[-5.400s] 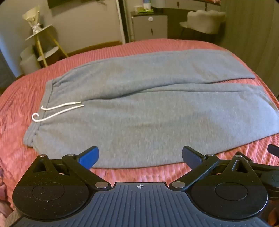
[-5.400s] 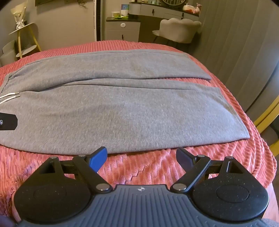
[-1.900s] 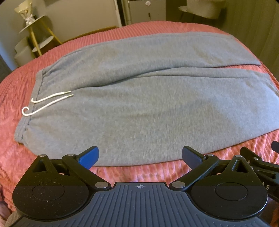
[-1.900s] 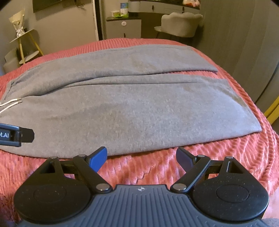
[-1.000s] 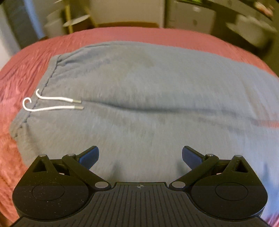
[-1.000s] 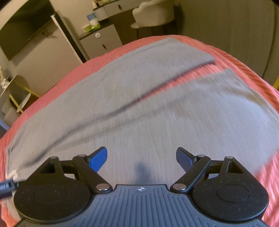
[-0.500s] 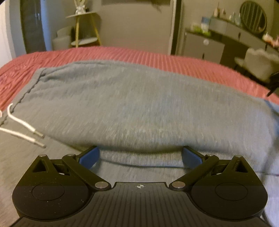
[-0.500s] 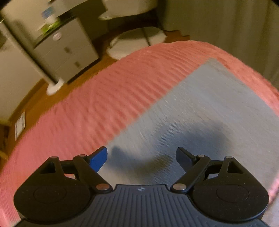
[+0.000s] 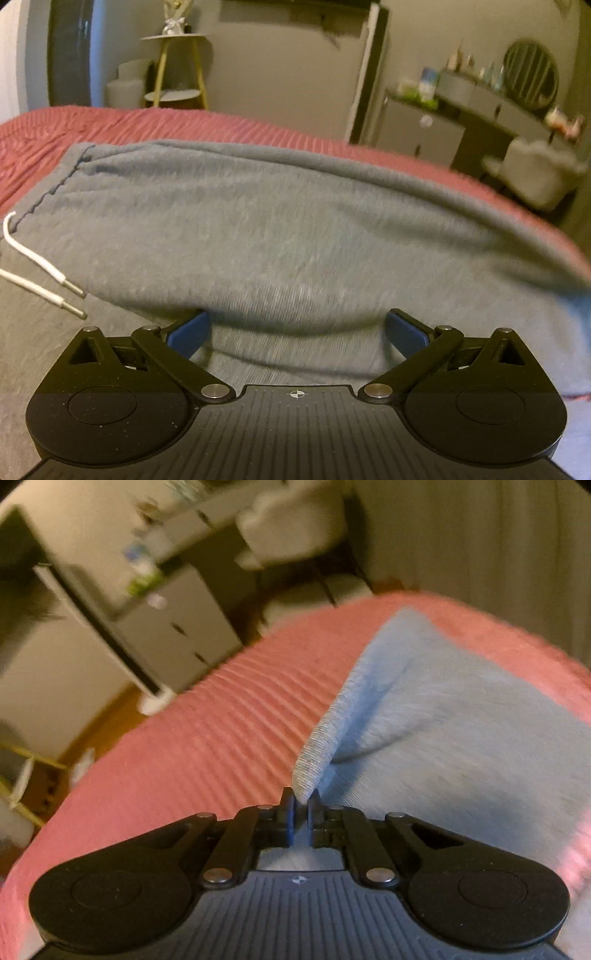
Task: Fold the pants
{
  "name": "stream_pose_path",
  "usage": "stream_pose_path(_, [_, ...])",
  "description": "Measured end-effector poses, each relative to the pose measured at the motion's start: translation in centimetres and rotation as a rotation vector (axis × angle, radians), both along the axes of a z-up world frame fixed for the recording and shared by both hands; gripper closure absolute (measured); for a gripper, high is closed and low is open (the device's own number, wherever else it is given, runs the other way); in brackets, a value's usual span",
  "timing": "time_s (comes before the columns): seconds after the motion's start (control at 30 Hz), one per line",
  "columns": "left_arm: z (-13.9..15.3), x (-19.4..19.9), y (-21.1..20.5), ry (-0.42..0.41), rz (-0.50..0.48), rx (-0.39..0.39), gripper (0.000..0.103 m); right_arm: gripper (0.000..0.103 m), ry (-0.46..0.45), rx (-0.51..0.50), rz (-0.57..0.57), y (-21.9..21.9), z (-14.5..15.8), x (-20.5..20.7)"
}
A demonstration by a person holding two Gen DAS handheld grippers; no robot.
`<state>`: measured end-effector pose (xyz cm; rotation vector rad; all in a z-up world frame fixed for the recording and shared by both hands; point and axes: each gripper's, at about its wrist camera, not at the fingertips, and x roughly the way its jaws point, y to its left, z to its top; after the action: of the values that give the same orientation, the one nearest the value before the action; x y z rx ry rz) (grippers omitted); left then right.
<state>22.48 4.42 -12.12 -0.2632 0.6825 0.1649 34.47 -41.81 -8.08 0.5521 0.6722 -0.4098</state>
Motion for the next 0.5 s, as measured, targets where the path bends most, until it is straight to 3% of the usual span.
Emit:
stream_pose_path(0.13, [2.2,-0.5,2.9,-0.079,-0.005,-0.153,0.0,0.097,-0.057,-0.06,0.036,3.8,-2.1,-12.7])
stream_pose_path(0.23, [2.6,-0.1,6.8,-0.064,0.05,-0.384,0.0,0.1,-0.024,-0.015,0.041,6.4,-5.9,-20.4])
stream_pose_path(0.3, [2.1,0.4,9.4,-0.06,0.09,-0.501,0.0,0.103,0.02,0.008,0.042,6.4,-8.0,-22.2])
stream_pose_path(0.37, [1.7,1.5,11.2,-0.055,0.126,-0.518,0.0,0.103,-0.006,-0.004,0.067,5.9,-8.3,-22.5])
stream_pose_path(0.43, [1.6,3.5,12.6,-0.017,0.177,-0.466,0.0,0.102,-0.028,-0.021,0.059,5.3,-7.6,-23.2])
stream_pose_path(0.5, [2.0,5.3,13.3,-0.035,0.175,-0.393,0.0,0.102,-0.043,-0.043,0.036,4.8,-8.0,-23.5])
